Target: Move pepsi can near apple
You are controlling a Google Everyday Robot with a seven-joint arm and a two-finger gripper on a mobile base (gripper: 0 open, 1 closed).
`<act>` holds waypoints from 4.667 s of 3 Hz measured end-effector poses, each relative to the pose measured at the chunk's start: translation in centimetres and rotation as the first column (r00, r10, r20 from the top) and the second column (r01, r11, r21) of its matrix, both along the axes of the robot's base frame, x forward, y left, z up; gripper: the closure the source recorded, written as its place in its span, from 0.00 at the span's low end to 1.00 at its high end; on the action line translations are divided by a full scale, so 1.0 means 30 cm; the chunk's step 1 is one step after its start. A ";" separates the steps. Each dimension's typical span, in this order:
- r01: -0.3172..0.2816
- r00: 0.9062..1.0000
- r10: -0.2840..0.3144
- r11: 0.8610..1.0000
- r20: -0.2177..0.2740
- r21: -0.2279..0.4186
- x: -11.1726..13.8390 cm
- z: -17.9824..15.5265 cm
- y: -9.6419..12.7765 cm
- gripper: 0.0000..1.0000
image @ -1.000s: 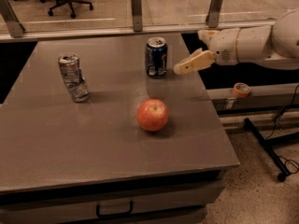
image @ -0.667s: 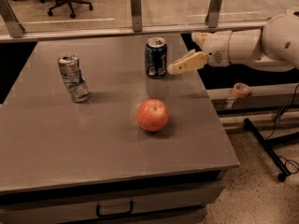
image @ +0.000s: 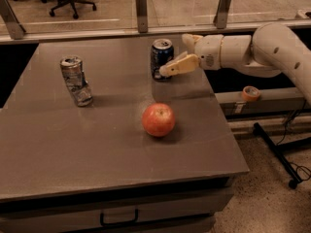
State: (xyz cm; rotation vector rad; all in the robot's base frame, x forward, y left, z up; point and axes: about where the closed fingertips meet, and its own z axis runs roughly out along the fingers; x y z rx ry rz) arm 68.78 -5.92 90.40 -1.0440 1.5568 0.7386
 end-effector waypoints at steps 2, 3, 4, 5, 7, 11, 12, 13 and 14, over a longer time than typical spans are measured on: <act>-0.084 0.995 0.085 0.996 -0.044 0.042 -0.032 -0.080 0.105 0.42; -0.112 0.993 0.114 0.992 -0.029 0.049 -0.042 -0.085 0.119 0.64; -0.106 0.994 0.107 0.994 -0.017 0.038 -0.039 -0.082 0.107 0.87; -0.061 0.997 0.062 0.998 -0.037 0.009 -0.063 -0.055 0.014 1.00; 0.011 0.992 -0.008 1.000 -0.122 0.028 -0.201 -0.036 -0.151 1.00; -0.089 0.993 0.094 0.994 -0.078 0.067 -0.478 -0.088 -0.179 0.35; -0.124 0.990 0.128 0.990 -0.058 0.061 -0.496 -0.114 -0.157 0.12; -0.138 0.990 0.139 0.990 -0.028 0.039 -0.473 -0.121 -0.162 0.00; -0.137 0.991 0.137 0.991 -0.009 0.013 -0.457 -0.117 -0.199 0.00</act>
Offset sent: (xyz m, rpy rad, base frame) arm -0.0111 0.0367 -0.0326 0.0489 0.0524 0.1107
